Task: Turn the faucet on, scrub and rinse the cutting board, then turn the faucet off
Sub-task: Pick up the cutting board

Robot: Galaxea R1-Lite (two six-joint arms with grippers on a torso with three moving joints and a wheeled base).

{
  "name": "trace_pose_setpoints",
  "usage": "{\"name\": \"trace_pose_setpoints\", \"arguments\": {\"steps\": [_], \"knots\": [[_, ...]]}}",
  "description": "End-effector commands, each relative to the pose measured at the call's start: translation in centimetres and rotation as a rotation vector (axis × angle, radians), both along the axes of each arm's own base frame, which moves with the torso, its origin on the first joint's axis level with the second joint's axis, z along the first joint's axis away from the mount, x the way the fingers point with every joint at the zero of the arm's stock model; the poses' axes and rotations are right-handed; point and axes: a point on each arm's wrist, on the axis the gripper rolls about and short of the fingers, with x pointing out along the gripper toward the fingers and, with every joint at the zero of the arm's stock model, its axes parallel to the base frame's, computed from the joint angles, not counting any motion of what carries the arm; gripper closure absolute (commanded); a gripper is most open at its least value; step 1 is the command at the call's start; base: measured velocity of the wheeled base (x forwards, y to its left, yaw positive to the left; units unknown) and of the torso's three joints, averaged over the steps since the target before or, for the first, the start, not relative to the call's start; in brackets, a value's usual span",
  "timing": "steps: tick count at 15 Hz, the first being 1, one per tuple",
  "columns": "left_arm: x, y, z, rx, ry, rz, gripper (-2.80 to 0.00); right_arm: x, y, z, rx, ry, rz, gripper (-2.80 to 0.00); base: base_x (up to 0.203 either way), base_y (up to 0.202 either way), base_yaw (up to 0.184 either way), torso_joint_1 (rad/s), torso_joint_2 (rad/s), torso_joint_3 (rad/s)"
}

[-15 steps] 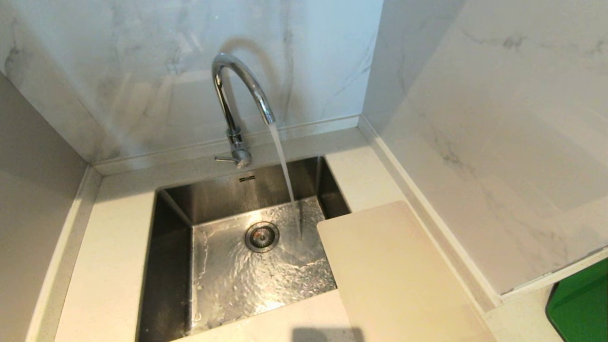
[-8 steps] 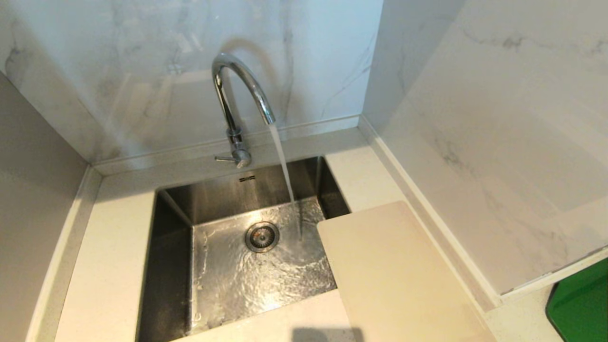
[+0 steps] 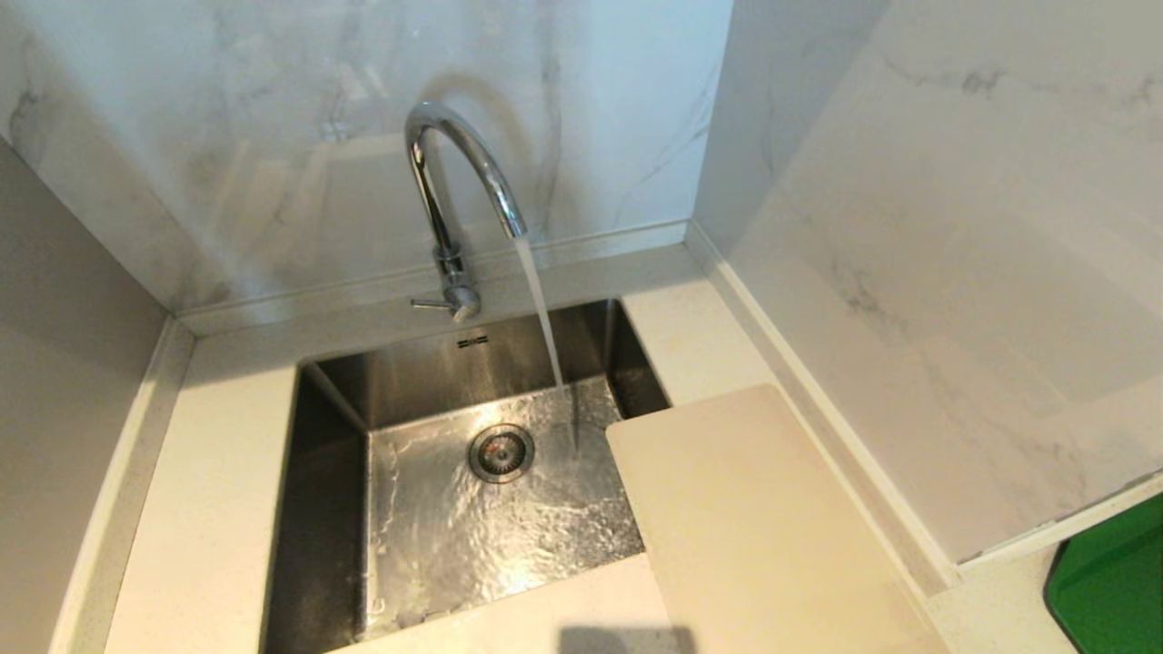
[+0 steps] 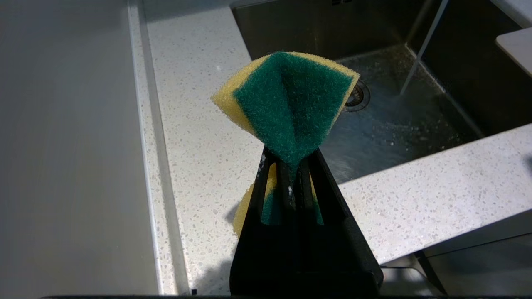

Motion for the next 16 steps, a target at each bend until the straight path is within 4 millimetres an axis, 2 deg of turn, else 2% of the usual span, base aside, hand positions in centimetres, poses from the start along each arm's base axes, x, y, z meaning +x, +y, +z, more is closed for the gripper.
{"name": "trace_pose_setpoints", "arguments": {"steps": [1,16], "knots": [[0.02,0.0,-0.08,0.001,0.003,0.0,0.0,-0.01,0.0,0.0,0.0,-0.002,0.001,0.0,0.0,0.0,0.0,0.0,0.0,0.0],[0.02,0.0,-0.02,0.01,0.001,-0.002,0.0,-0.01,0.0,0.0,0.0,-0.002,0.001,0.0,0.0,0.0,0.0,0.0,0.0,0.0]]}}
